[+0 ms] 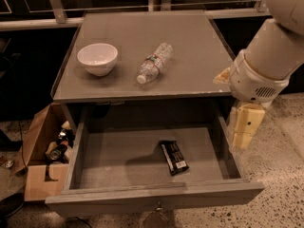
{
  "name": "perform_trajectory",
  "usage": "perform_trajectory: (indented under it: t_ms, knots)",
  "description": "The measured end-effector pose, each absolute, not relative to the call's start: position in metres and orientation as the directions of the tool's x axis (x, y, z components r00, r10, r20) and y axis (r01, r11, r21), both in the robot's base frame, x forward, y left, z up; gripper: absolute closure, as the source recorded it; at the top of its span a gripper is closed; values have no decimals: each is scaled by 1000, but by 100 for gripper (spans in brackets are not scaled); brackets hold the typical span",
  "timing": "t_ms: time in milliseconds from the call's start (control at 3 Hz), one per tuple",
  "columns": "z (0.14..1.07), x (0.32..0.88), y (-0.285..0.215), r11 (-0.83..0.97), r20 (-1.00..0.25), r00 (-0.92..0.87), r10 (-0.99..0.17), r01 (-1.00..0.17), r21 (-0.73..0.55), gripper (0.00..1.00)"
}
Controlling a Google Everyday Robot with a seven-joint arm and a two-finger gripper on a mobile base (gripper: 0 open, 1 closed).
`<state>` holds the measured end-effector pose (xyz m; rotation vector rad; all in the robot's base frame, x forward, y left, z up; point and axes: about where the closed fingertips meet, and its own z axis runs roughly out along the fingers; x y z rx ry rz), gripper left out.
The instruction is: Pick rxbar chocolate from top drawer and place on counter
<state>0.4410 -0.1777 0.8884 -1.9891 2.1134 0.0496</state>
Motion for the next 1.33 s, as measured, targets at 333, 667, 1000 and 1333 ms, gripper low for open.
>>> perform_trajectory:
  t_ms: [333, 667, 1000, 1333]
  knots:
    - [887, 441, -178, 73, -195, -45, -980, -988, -136, 0]
    - [869, 445, -175, 141, -206, -117, -971, -984, -104, 0]
    - [843, 451, -181, 278, -171, -264, -949, -959, -60, 0]
    - [825, 450, -189, 413, -168, -406, -898, -911, -7, 0]
